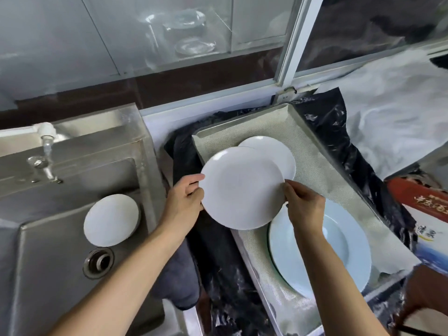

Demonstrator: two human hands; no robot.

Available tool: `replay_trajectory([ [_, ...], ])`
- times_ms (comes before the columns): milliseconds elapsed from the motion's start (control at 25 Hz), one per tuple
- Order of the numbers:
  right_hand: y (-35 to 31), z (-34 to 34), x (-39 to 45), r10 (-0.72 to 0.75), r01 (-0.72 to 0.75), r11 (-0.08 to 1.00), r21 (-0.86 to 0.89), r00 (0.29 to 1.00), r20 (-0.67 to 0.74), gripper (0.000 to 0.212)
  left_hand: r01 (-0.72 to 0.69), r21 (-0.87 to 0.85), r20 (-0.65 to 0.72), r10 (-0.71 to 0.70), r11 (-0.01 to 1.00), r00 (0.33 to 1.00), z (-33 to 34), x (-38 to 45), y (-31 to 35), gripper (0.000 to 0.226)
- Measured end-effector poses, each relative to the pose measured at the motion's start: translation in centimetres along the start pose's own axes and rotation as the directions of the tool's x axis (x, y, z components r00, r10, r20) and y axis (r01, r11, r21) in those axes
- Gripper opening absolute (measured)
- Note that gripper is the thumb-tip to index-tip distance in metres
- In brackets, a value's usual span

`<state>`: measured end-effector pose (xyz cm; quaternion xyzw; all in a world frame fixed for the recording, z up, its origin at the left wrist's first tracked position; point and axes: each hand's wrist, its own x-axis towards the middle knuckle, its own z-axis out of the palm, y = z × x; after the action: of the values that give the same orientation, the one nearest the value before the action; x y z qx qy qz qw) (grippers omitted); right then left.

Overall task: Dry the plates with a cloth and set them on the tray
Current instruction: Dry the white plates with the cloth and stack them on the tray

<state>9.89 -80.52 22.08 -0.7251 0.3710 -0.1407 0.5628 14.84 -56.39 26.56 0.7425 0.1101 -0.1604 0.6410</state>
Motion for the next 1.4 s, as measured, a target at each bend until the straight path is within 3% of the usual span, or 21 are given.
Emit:
replay_trajectory([
  [280, 1.9, 0.8, 7.8, 0.034, -0.031, 0.998, 0.047, 0.998, -0.062, 0.016, 0.002, 0.099, 0.000, -0.002, 0.995, 1.000, 5.7, 5.5, -0.2, 0.034],
  [560, 3.8, 1.3, 14.1, -0.020, 0.008, 0.991, -0.131, 0.996, -0.087, 0.017, 0.061, 0.051, 0.031, -0.063, 0.997, 0.998, 10.6, 9.2, -0.7, 0.035],
  [800, 4.6, 2.2, 15.8, -0.045, 0.026, 0.981, -0.192, 0.994, -0.096, 0.017, 0.140, 0.079, 0.059, -0.145, 0.987, 0.988, 12.1, 9.9, -0.7, 0.064],
  [1000, 5.0, 2.5, 16.2, -0.080, 0.056, 0.977, -0.207, 0.990, -0.112, 0.020, 0.116, 0.121, 0.115, -0.130, 0.986, 0.985, 12.4, 10.2, -1.6, 0.068],
  [1160, 5.1, 2.5, 16.1, -0.112, 0.085, 0.972, -0.217, 0.987, -0.114, 0.022, 0.099, 0.163, 0.143, -0.123, 0.982, 0.982, 12.4, 10.4, -2.5, 0.061],
  [1320, 4.7, 2.3, 15.2, -0.221, 0.218, 0.922, -0.321, 0.975, 0.027, 0.032, 0.040, 0.249, 0.162, -0.082, 0.968, 0.983, 11.6, 10.6, -3.1, 0.047],
  [1400, 4.0, 2.3, 14.1, -0.234, 0.212, 0.899, -0.382, 0.972, -0.011, 0.038, 0.008, 0.278, 0.168, -0.056, 0.960, 0.984, 11.1, 10.2, -2.9, 0.043],
])
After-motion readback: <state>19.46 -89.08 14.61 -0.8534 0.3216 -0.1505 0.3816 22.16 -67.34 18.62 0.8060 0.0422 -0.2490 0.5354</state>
